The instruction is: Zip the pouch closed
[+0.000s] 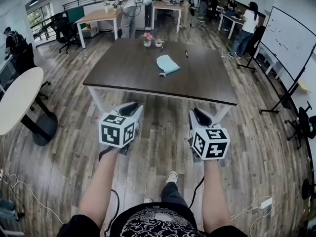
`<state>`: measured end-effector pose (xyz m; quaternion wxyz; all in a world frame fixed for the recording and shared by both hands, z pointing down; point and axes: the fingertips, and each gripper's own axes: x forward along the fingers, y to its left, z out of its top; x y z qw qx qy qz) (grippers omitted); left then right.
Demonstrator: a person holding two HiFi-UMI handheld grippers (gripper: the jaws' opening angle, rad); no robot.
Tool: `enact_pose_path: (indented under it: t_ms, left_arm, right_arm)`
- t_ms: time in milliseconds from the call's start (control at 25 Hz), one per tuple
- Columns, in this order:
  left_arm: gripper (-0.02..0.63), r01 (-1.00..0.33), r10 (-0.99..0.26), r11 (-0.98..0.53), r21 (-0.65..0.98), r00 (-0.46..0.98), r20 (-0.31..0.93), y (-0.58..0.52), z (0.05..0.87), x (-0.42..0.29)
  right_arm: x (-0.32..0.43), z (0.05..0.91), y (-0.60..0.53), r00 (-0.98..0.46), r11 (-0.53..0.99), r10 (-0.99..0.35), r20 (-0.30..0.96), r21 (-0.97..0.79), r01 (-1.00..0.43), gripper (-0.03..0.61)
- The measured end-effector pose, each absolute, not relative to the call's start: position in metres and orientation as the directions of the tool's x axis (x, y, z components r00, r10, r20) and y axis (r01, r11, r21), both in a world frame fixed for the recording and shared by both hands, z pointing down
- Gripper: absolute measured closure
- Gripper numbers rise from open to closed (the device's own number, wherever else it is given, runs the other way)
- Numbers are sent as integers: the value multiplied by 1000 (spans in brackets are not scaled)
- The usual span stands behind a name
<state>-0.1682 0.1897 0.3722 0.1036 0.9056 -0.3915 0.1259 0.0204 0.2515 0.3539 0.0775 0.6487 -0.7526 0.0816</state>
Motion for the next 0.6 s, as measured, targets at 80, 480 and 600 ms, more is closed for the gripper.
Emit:
enact_pose_path:
  t_ms: [80, 480, 600]
  left_arm:
    - [521, -738, -686, -669, 88, 659, 309, 179, 372, -165]
    - [470, -761, -703, -641, 98, 634, 323, 110, 379, -132]
    - [457, -768, -709, -632, 102, 626, 323, 86, 377, -121]
  right_arm:
    - [24, 355, 240, -154, 152, -962, 224, -25, -988, 512]
    - [63, 367, 166, -188, 181, -951, 247, -54, -982, 443]
    - [76, 367, 142, -199, 190, -946, 254, -59, -980, 420]
